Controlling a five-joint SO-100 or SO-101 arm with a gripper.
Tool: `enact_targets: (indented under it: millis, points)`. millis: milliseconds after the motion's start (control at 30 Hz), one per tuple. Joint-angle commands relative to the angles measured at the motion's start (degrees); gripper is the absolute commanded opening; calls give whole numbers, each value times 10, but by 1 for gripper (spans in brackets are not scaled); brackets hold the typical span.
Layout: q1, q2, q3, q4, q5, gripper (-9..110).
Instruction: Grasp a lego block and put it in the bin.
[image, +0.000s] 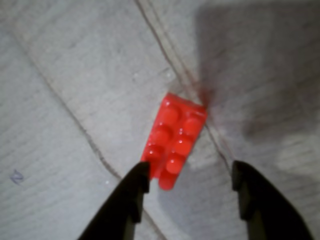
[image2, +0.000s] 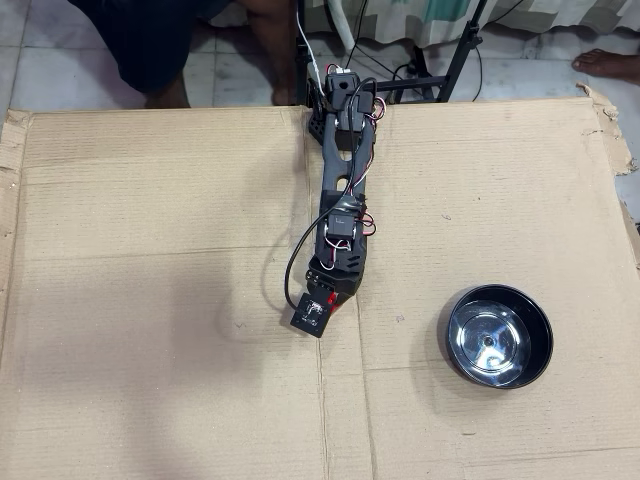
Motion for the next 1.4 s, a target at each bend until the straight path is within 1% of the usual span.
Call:
enact_targets:
  millis: [0,300,567,667,733,867,1167,1300,1367]
  points:
    - [-15,4,-24,-8,3,19]
    - [-18,-10,-25,-12,3,19]
    - [-18,-51,-24,-107,3,19]
    - [-16,-61,-24,-126,3,18]
    - [-13,-61,-24,-125,3,15]
    - [-8,-58,-24,-120,2,0]
    - [-7,-52,-25,-119,2,1]
    - [-9,-6,-17,-112,2,1]
    - [-12,21,-17,-81,2,1]
